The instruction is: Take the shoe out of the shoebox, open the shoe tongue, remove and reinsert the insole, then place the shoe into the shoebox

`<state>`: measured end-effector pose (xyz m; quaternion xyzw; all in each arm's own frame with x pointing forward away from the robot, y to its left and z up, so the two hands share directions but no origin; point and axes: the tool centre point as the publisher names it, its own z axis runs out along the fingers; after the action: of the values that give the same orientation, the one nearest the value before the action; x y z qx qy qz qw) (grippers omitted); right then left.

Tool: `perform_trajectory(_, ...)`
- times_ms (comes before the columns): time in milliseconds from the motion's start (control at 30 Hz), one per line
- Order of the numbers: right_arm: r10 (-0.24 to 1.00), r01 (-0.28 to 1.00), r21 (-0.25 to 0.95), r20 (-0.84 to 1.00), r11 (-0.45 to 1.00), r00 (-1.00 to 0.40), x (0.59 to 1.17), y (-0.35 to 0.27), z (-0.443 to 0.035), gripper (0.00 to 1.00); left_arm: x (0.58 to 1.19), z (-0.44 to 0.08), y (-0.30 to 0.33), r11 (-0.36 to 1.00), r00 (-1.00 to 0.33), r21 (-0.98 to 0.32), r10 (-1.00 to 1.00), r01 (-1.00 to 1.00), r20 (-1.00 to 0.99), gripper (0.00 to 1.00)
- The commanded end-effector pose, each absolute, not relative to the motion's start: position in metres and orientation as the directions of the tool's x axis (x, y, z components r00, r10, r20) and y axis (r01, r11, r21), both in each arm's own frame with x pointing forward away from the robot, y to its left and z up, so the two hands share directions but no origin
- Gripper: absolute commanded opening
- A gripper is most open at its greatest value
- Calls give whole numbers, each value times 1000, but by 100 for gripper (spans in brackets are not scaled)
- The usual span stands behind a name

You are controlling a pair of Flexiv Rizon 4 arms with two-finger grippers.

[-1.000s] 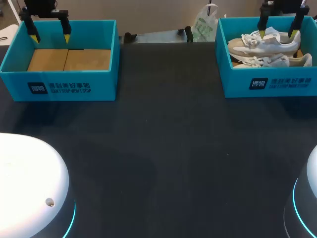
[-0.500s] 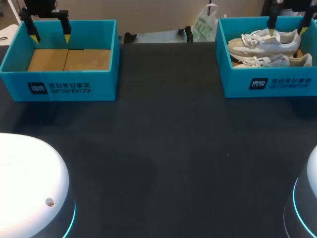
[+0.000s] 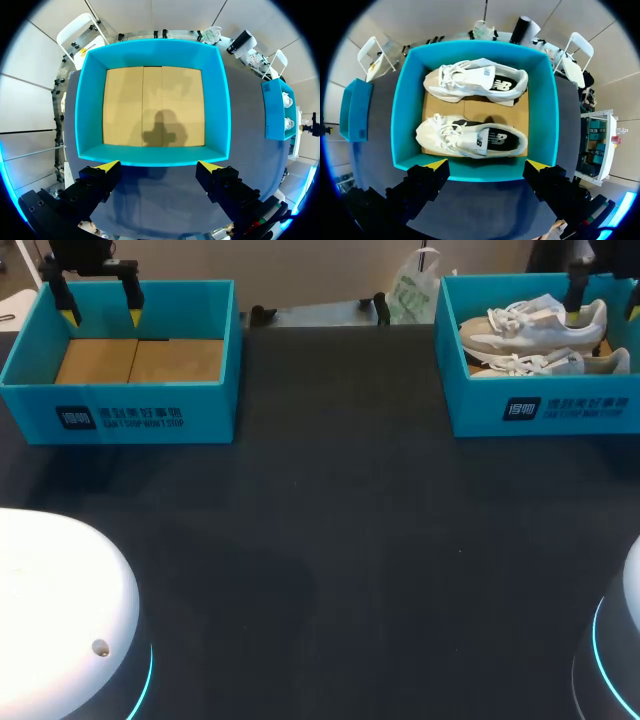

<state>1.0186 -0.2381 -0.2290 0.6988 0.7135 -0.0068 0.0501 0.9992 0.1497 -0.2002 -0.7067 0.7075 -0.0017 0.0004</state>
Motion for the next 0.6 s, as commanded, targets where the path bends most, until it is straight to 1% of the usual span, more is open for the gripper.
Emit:
perform_trajectory(33, 997, 998, 56, -70, 18, -14, 1023, -256, -240, 100, 999, -200, 150, 1, -1, -2, -1000, -1000, 1, 100)
perform_trajectory(600, 995, 999, 9, -91, 33, -32, 1033, -292, -281, 100, 999, -200, 150, 1, -1, -2, -1000, -1000, 1, 100)
